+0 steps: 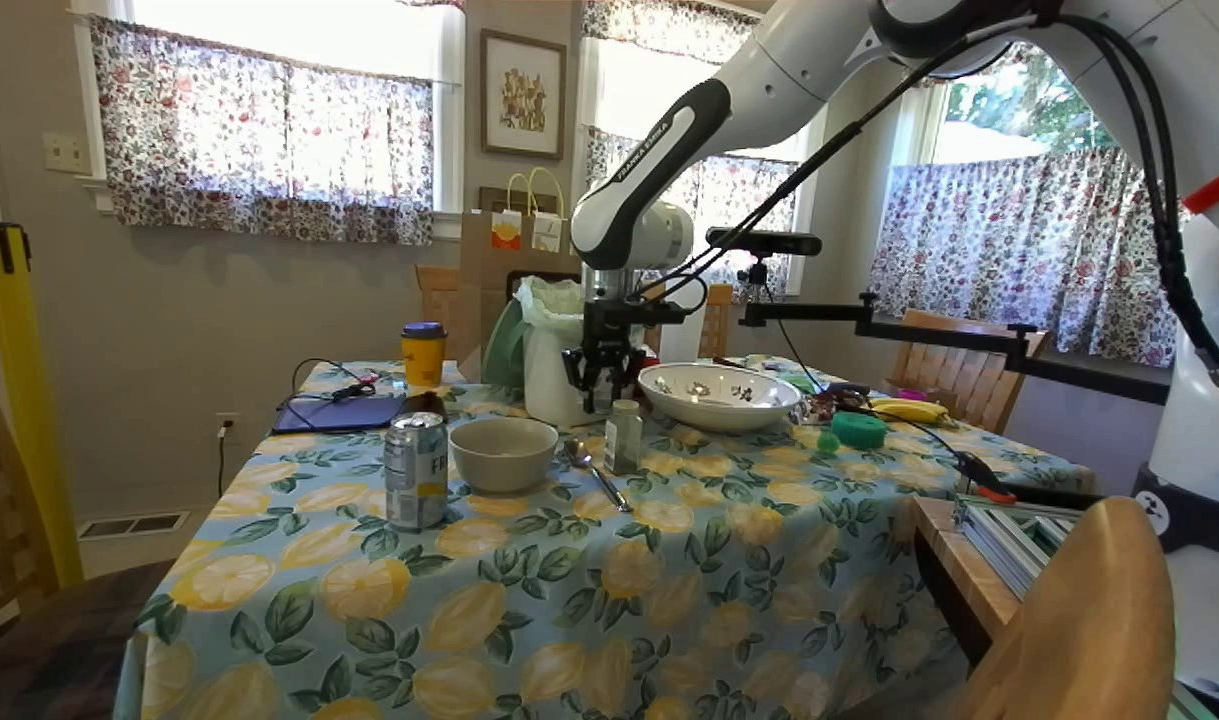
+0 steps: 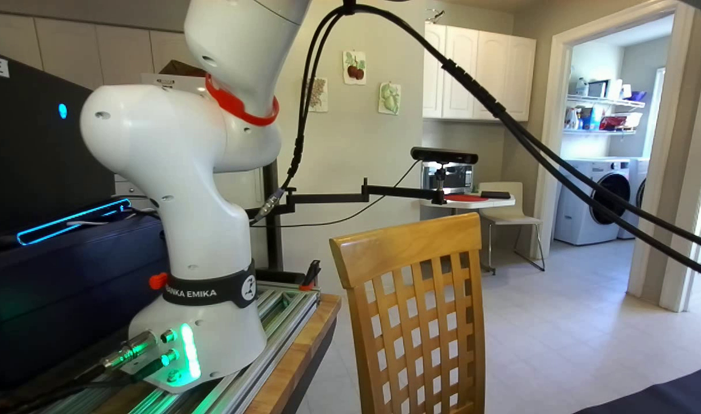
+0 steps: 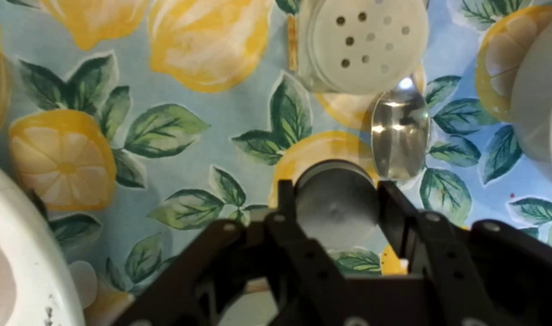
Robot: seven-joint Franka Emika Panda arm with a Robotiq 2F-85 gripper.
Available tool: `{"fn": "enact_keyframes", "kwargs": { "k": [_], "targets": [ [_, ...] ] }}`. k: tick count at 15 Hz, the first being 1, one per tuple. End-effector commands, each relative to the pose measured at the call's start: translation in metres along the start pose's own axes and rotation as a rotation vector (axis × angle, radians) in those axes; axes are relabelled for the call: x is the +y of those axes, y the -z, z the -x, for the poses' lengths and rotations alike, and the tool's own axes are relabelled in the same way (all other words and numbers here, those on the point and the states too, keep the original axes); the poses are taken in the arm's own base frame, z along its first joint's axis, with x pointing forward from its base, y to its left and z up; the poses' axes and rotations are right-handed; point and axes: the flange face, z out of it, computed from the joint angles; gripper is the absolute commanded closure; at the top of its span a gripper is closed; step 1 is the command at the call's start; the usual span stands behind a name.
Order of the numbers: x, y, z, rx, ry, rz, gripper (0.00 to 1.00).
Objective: Remove the lid from the spice bottle
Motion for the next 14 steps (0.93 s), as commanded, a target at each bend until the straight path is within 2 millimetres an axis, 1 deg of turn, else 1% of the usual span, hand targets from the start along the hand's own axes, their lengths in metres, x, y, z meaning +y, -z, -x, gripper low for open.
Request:
{"fn": "enact_keyframes", "kwargs": {
  "k": [1, 6, 10, 14],
  "targets": [
    [0.003, -0.012, -0.013, 0.008, 0.025, -0.026, 0.77],
    [0.007, -0.028, -0.018, 0.010, 0.022, -0.008, 0.77],
    [0.004, -0.038, -0.019, 0.015, 0.026, -0.008, 0.77],
    [0.001, -0.043, -0.021, 0.020, 0.028, -0.011, 0.77]
  ]
}}
